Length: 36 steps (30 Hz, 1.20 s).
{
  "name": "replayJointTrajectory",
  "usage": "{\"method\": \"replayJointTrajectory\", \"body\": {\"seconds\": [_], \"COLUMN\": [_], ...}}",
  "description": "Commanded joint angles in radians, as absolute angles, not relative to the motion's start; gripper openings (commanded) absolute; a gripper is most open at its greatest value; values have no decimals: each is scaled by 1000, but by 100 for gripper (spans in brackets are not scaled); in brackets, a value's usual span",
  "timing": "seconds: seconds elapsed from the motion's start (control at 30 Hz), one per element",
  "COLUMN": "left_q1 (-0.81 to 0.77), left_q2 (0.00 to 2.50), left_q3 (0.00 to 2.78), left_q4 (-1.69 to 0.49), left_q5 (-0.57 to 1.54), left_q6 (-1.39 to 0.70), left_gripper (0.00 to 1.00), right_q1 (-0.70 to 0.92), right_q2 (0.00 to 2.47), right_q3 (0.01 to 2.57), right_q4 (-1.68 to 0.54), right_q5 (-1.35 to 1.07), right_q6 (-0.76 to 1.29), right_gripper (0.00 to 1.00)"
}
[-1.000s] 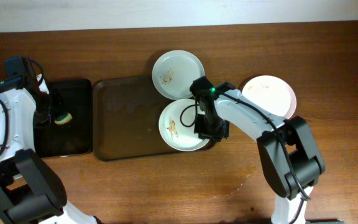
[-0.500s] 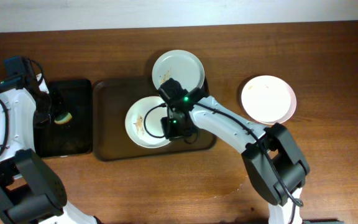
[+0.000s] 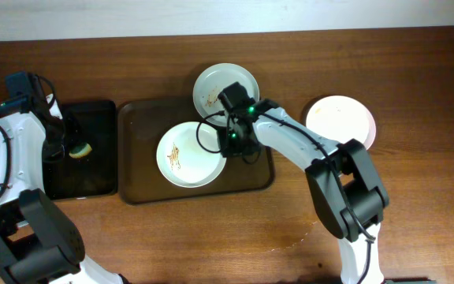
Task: Clean dirty plates on tray and stack at the side
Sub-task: 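Scrub the front white plate with the sponge in the left gripper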
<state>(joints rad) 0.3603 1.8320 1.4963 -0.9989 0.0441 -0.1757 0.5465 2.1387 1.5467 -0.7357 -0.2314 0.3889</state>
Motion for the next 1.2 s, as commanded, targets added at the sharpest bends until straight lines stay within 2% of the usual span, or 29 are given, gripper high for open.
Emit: {"method": "replayJointTrajectory", "body": {"seconds": [0.0,0.1,0.2,0.23,0.27,0.5,0.77,1.1,1.17], "left_q1": [356,356,323,302,276,65,-102,-108,-107], "left_q2": [1836,1836,1836,1836,1836,1836,1837,1840,1840], "left_q3": [1506,1506,1506,1506,1506,1479,1240,1046,1050], "left_q4": [-999,-987,-962,-955,-949,-937,-731,-597,-593], "left_q5": [47,48,48,48,67,285,284,258,362], "left_q6": [-163,-163,-162,-160,-123,-26,16,-43,-93], "left_gripper": [5,5,2,1,1,1,1,1,1], "right_q1": [562,564,580,584,589,588,588,589,589], "right_q2": [2163,2167,2194,2199,2201,2201,2201,2201,2201], "right_q3": [1563,1562,1561,1561,1561,1561,1561,1561,1561], "right_q4": [-736,-727,-706,-699,-699,-676,-675,-678,-676], "right_q5": [-235,-225,-233,-240,-243,-258,-258,-258,-258], "right_q6": [443,481,538,545,559,559,559,555,555], "right_gripper": [35,27,25,20,4,4,4,4,4]}}
